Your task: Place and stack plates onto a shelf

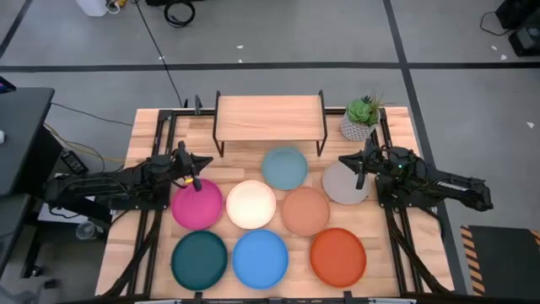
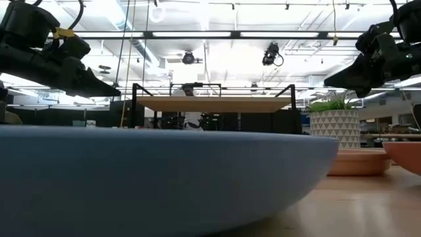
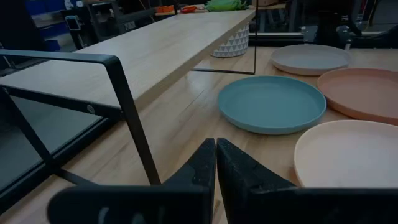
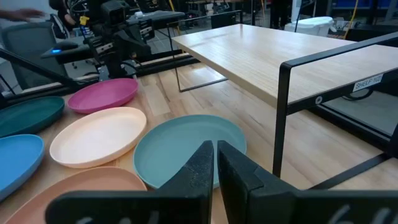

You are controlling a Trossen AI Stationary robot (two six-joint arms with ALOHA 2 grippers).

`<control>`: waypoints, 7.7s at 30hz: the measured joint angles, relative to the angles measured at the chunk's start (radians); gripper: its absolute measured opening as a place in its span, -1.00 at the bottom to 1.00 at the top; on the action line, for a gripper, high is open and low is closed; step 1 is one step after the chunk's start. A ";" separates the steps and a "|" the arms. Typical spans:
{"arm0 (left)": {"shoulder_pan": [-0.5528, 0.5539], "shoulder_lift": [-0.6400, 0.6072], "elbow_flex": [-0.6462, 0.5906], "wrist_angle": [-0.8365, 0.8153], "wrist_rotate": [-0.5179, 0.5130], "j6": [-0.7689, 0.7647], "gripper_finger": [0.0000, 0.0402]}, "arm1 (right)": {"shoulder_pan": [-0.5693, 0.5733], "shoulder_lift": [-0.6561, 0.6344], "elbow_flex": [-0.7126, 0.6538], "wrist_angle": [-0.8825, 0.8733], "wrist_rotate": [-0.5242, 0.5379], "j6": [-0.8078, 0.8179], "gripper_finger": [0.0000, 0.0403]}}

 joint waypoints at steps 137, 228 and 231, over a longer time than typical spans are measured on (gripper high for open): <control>0.006 0.169 0.679 -0.066 0.373 -0.721 -0.22 | 0.225 1.620 0.833 -0.370 -0.112 0.114 -0.87; -0.194 1.185 0.679 -0.430 0.244 -1.042 -0.23 | 0.020 1.474 1.600 -0.879 -0.048 0.024 -0.45; -0.195 1.231 0.679 -0.431 0.243 -1.066 -0.23 | 0.020 1.474 1.600 -0.879 -0.063 0.024 -0.45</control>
